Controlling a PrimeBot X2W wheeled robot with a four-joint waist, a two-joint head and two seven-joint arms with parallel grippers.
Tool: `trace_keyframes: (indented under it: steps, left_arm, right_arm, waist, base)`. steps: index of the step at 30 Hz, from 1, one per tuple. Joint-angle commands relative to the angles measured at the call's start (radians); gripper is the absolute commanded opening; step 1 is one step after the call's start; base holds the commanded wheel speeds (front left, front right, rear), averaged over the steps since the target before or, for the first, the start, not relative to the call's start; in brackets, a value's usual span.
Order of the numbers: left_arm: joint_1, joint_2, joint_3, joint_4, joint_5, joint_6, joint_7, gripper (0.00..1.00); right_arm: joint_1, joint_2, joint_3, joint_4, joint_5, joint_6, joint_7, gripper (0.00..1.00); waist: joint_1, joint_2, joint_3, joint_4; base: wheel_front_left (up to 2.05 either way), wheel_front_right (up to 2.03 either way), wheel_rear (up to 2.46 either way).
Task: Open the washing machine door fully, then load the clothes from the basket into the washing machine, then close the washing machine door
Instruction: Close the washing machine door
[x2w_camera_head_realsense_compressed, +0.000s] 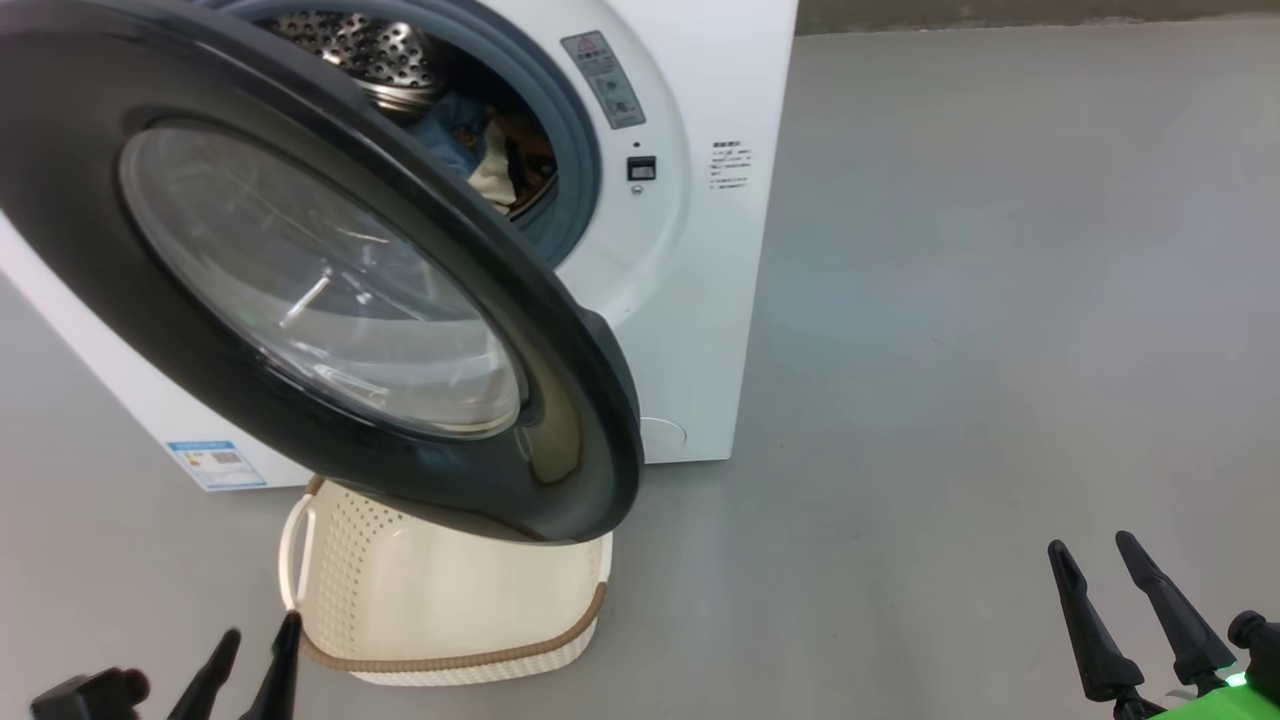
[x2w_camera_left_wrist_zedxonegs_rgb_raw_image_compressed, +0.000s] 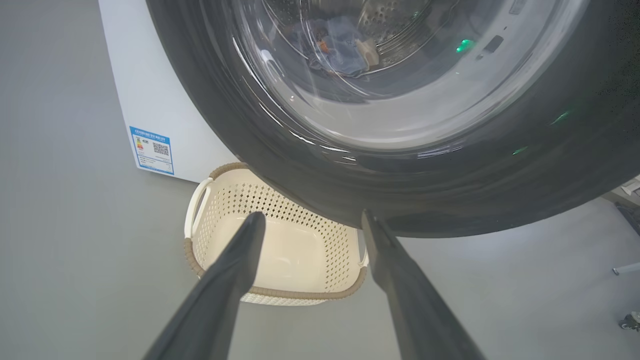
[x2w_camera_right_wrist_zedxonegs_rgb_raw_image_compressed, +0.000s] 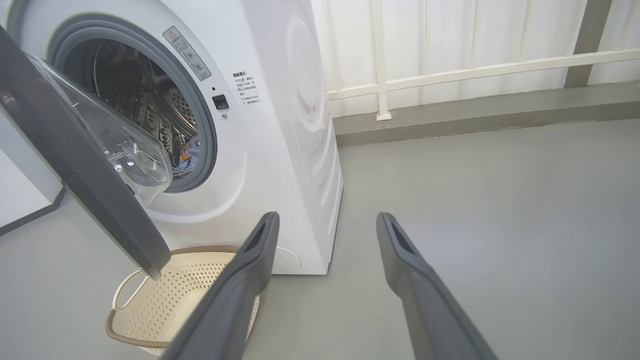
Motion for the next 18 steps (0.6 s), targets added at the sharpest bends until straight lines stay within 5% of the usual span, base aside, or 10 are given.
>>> trace_keyframes:
  steps: [1,12,18]
  left_arm:
    - [-0.019,-0.005,0.077,-0.012,0.056,-0.003,-0.013,1.0]
    - [0.07,-0.199,0.366,-0.124,0.491,-0.003,-0.014,1.0]
    - [0.118,-0.273,0.432,-0.192,0.682,-0.003,-0.014,1.0]
  right_arm:
    - [0.002,-0.026,0.009,-0.023,-0.006,0.003,-0.005,1.0]
    - [0.004,-0.026,-0.006,-0.027,-0.009,0.003,-0.005,1.0]
    - [0.005,-0.021,-0.011,-0.028,-0.011,0.003,-0.005,1.0]
  waist:
    - [0.0001,0.0,0.0,-0.013]
    - [0.0001,0.0,-0.006,-0.044]
    - [0.0001,0.0,-0.007,-0.041]
  base:
    - [0.0,0.0,0.0]
    - [0.0,0.0,0.0]
    - [0.0,0.0,0.0]
